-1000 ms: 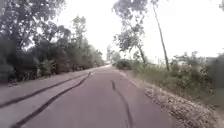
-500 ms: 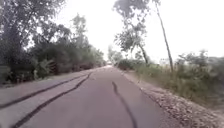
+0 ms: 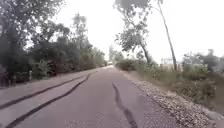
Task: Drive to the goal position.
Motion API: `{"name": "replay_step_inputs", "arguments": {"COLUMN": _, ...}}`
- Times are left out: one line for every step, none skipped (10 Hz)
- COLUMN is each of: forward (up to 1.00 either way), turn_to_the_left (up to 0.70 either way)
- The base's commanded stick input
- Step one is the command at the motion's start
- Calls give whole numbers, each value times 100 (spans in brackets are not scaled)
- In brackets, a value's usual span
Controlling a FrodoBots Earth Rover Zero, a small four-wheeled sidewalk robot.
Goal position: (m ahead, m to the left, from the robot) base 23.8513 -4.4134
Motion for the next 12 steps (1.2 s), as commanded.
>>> {"name": "replay_step_inputs", "arguments": {"forward": 85, "turn_to_the_left": 0}}
{"name": "replay_step_inputs", "arguments": {"forward": 85, "turn_to_the_left": 0}}
{"name": "replay_step_inputs", "arguments": {"forward": 85, "turn_to_the_left": 0}}
{"name": "replay_step_inputs", "arguments": {"forward": 85, "turn_to_the_left": 0}}
{"name": "replay_step_inputs", "arguments": {"forward": 85, "turn_to_the_left": 0}}
{"name": "replay_step_inputs", "arguments": {"forward": 85, "turn_to_the_left": 0}}
{"name": "replay_step_inputs", "arguments": {"forward": 85, "turn_to_the_left": 0}}
{"name": "replay_step_inputs", "arguments": {"forward": 85, "turn_to_the_left": 0}}
{"name": "replay_step_inputs", "arguments": {"forward": 85, "turn_to_the_left": 0}}
{"name": "replay_step_inputs", "arguments": {"forward": 85, "turn_to_the_left": 0}}
{"name": "replay_step_inputs", "arguments": {"forward": 85, "turn_to_the_left": 0}}
{"name": "replay_step_inputs", "arguments": {"forward": 85, "turn_to_the_left": 0}}
